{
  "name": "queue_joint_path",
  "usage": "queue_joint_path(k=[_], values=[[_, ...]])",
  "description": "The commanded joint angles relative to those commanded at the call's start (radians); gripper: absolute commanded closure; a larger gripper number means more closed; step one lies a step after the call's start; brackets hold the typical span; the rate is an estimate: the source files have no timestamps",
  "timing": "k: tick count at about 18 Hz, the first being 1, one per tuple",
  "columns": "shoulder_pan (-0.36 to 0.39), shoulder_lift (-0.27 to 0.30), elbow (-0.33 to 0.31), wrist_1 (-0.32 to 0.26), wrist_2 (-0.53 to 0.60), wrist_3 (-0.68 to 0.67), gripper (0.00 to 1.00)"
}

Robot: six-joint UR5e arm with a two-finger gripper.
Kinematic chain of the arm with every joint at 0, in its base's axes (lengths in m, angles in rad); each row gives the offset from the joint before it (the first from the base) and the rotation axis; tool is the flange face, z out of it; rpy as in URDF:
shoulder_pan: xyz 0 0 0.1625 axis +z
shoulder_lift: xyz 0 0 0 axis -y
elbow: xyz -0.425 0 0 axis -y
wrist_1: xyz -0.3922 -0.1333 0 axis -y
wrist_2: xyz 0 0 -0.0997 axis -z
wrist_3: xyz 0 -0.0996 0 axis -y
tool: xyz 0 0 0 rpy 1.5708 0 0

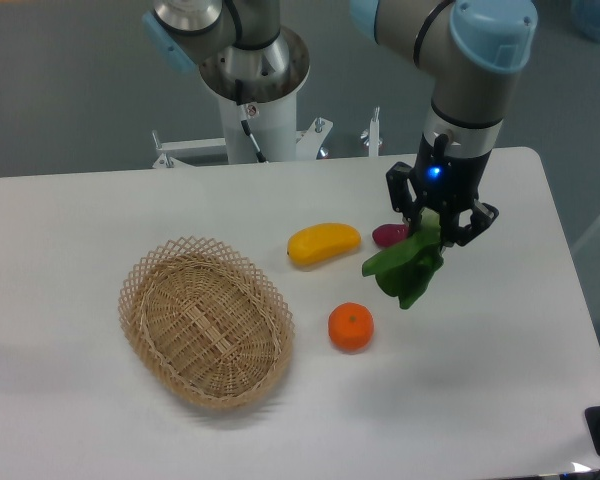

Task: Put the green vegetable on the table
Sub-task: 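Hold the green bok choy in the gripper above the table, then lower the held bok choy onto the table beside the orange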

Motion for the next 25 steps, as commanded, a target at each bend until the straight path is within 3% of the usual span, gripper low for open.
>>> queue_joint_path(k=[12, 17, 20, 25], values=[[-0.003, -0.006, -0.005, 0.005, 0.005, -0.009, 0.55], [-0.012, -0.009, -0.009, 0.032, 0.005, -0.067, 0.55], [-0.02, -0.024, -0.017, 0.081, 0.005, -0.093, 0.56], [-0.034, -0.081, -0.072, 0.273, 0.043, -0.118, 0.56]])
